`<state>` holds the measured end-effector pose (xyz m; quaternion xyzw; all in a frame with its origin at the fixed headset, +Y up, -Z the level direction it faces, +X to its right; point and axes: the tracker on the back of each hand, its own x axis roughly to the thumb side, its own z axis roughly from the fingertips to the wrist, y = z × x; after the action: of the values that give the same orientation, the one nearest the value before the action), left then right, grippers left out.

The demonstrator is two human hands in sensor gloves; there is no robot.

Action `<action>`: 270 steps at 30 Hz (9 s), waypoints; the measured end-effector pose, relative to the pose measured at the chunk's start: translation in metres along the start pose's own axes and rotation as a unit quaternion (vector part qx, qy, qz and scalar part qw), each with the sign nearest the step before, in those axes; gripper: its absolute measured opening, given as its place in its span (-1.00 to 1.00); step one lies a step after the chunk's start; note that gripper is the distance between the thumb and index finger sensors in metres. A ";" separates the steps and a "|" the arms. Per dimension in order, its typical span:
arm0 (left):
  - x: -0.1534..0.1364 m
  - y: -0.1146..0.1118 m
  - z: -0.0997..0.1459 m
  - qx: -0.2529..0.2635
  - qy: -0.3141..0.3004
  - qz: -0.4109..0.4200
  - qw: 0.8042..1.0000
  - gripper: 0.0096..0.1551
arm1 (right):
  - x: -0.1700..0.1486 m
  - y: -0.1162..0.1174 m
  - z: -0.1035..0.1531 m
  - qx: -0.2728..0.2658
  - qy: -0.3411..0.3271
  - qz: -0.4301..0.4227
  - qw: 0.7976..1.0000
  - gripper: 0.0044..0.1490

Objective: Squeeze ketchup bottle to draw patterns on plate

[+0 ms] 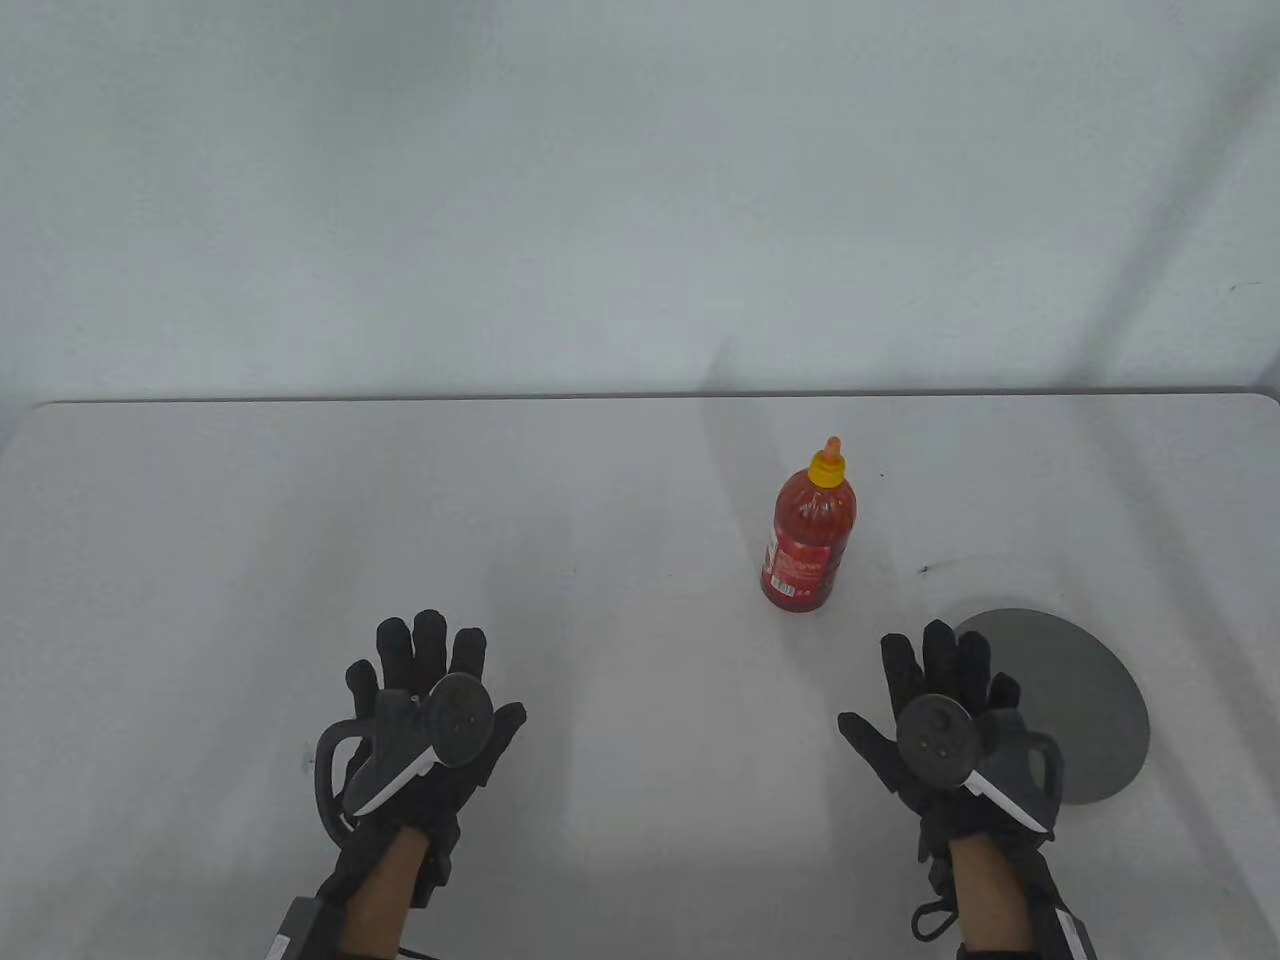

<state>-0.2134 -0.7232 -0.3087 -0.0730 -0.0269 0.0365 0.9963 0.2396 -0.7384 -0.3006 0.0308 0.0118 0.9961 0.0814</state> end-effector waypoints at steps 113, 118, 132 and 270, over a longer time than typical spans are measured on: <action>0.003 -0.007 0.000 -0.032 0.008 -0.008 0.999 -0.02 | 0.103 -0.015 -0.062 -0.044 -0.032 -0.013 0.998 -0.30; 0.002 -0.009 -0.001 -0.040 0.012 -0.002 0.999 -0.02 | 0.038 -0.014 -0.097 -0.043 0.140 -0.060 0.987 0.02; 0.000 -0.002 0.005 -0.016 0.018 0.000 1.000 -0.02 | 0.007 0.023 -0.161 0.003 0.050 -0.300 0.952 0.59; 0.150 0.095 -0.055 0.067 -0.299 0.370 0.877 -0.39 | 0.008 0.003 -0.024 0.055 -0.177 -0.357 0.915 0.22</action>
<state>-0.0669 -0.6261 -0.3697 0.0038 -0.2916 0.4241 0.8574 0.2297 -0.7405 -0.3242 0.2050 0.0622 0.8767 0.4307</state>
